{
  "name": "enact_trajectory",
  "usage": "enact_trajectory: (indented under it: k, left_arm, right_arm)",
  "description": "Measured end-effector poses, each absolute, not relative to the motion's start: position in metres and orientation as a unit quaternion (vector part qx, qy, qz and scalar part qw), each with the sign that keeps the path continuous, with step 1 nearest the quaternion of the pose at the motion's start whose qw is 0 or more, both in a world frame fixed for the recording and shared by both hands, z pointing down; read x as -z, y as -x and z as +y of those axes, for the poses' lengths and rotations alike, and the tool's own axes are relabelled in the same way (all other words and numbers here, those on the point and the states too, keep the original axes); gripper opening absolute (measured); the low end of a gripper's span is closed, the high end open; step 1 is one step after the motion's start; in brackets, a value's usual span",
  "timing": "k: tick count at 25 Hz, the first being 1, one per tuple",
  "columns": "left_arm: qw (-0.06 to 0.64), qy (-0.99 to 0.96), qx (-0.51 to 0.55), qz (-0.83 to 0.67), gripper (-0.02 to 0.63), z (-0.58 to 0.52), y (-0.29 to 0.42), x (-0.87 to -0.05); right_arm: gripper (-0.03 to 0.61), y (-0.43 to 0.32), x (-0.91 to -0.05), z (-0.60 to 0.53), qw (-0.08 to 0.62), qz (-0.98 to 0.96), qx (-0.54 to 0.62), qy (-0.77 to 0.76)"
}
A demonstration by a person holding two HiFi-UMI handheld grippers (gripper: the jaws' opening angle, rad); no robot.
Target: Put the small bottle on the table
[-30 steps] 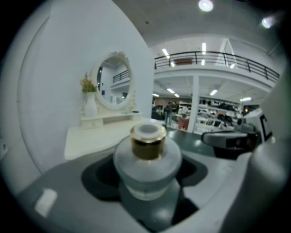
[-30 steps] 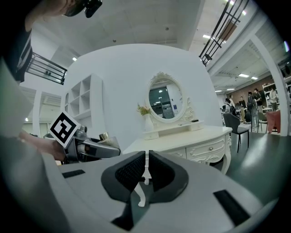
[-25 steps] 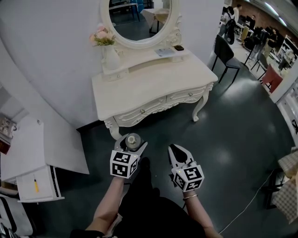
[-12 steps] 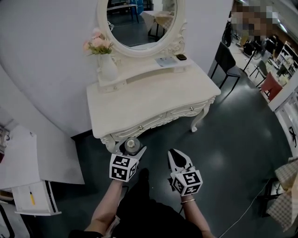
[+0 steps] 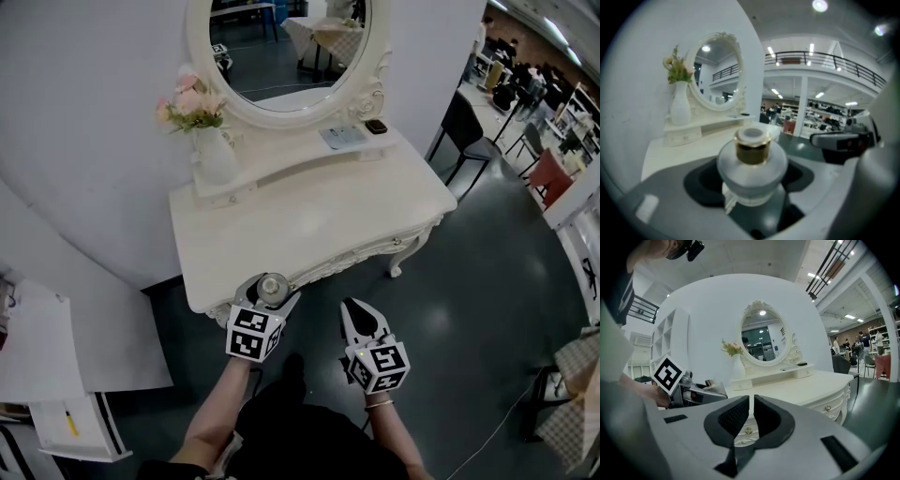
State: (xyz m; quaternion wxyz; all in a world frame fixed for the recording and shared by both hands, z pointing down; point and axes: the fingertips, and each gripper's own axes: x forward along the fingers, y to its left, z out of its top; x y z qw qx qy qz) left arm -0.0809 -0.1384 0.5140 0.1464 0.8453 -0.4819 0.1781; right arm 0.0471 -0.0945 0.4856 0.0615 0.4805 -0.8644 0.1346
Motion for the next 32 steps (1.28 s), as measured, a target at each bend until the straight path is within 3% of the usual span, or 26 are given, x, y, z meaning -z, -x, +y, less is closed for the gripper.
enact_trajectory:
  k: [32]
  left_arm:
    - [0.154, -0.854, -0.198, -0.457, 0.336, -0.332, 0.047, -0.558]
  right_arm:
    - [0.006, -0.051, -0.485, -0.24, 0.073, -0.85, -0.122, -0.508]
